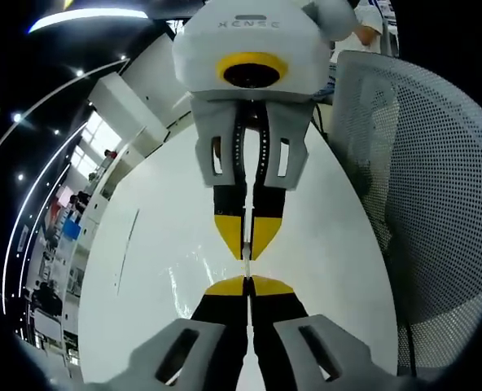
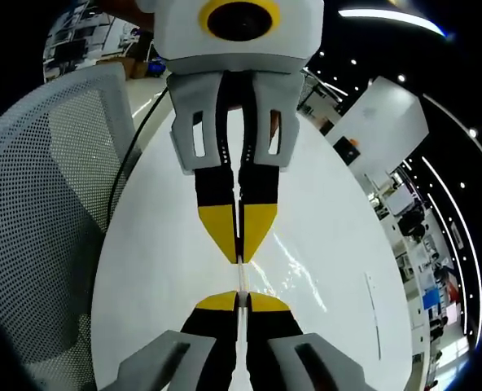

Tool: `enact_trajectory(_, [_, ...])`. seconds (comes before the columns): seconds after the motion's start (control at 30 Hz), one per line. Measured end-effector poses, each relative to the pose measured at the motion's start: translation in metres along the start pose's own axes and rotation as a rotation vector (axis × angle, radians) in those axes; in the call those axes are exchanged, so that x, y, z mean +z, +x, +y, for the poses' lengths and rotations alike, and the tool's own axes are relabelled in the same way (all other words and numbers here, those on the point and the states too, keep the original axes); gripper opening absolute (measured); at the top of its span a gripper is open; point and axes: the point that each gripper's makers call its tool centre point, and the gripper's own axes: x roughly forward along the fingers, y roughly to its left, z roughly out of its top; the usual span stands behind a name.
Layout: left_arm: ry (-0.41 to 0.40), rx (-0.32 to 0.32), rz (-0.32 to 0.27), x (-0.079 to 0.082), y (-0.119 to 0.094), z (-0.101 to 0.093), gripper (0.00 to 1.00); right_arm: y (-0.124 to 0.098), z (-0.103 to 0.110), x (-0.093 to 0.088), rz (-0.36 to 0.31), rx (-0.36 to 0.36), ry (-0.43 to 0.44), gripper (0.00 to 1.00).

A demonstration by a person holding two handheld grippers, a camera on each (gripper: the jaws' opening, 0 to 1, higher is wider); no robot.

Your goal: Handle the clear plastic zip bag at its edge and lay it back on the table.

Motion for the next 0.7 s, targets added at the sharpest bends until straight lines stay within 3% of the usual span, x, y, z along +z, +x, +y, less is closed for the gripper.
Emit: enact_trajectory(0.7, [-0.004, 0.000, 0.009, -0.0037, -0.0045, 0.0017, 0.00, -0.0043, -0.0012, -0.0092, 0.011, -0.013, 0.022, 0.00])
